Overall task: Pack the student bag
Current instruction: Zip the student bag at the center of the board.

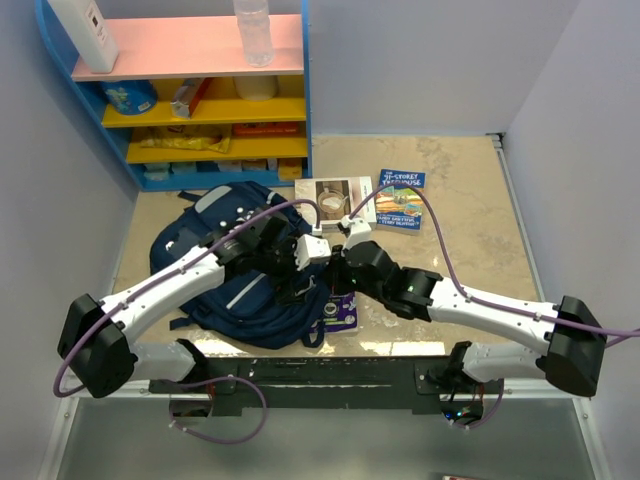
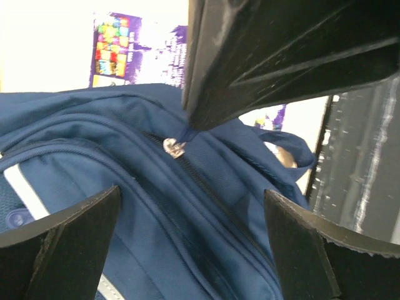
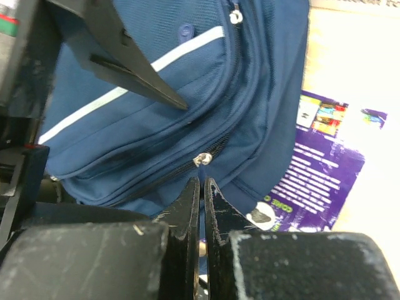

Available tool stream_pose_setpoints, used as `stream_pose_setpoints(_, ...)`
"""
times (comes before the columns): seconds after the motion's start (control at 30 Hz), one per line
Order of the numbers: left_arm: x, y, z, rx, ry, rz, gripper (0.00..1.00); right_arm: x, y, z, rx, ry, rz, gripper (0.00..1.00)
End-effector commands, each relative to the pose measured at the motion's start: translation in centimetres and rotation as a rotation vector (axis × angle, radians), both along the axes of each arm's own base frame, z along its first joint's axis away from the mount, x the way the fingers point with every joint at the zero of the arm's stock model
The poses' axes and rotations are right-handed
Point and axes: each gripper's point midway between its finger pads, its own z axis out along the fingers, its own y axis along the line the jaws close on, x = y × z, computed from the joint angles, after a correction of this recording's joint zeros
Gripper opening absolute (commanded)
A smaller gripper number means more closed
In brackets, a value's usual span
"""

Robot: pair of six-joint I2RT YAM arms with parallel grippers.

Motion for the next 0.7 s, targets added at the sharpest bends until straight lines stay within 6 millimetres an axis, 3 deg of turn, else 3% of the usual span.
stream_pose_setpoints(0.0,0.3,0.6,-1.9,0.081,-0.025,0.035,0.99,-0.1,0.6,2.4,0.086,-0.032,0.005,0.0)
stream_pose_setpoints(0.1,0.2,1.0,-2.6,0.105,-0.047,0.037,0.97,-0.2,0.3,2.7,0.097,-0.034,0.0,0.0)
stream_pose_setpoints(0.2,0.4,0.6,-2.4,0.098,-0.072,0.021,0.82,-0.1,0.2,3.0,0.102,-0.041,-0.005,0.0)
stream_pose_setpoints(0.23,0.7,0.2,-1.4,0.083,-0.091,0.015,0.76,-0.1,0.2,3.0,0.1,-0.04,-0.002,0.0)
stream_pose_setpoints(0.3,0.4,-0.1,-0.5,0.067,-0.1,-0.024,0.77,-0.2,0.3,2.7,0.095,-0.034,0.0,0.0)
stream_pose_setpoints(0.37,0.2,-0.7,1.8,0.01,-0.131,-0.051,0.86,-0.2,0.3,2.6,0.097,-0.029,0.001,0.0)
stream_pose_setpoints(0.4,-0.1,-0.9,2.5,-0.011,-0.145,-0.073,0.84,-0.2,0.3,2.5,0.096,-0.027,0.004,0.0)
stream_pose_setpoints(0.43,-0.6,-1.1,3.9,-0.052,-0.175,-0.091,0.72,-0.3,0.4,2.5,0.094,-0.028,0.004,0.0)
stream_pose_setpoints(0.53,-2.5,-1.5,4.8,-0.088,-0.177,-0.154,0.61,-0.1,0.2,2.7,0.091,-0.034,0.0,0.0)
stream_pose_setpoints(0.6,-3.5,-1.6,4.6,-0.084,-0.157,-0.184,0.55,-0.2,0.2,2.8,0.092,-0.035,0.0,0.0)
stream_pose_setpoints(0.67,-3.9,-1.7,4.1,-0.087,-0.143,-0.195,0.42,-0.2,0.2,2.8,0.092,-0.035,0.0,0.0)
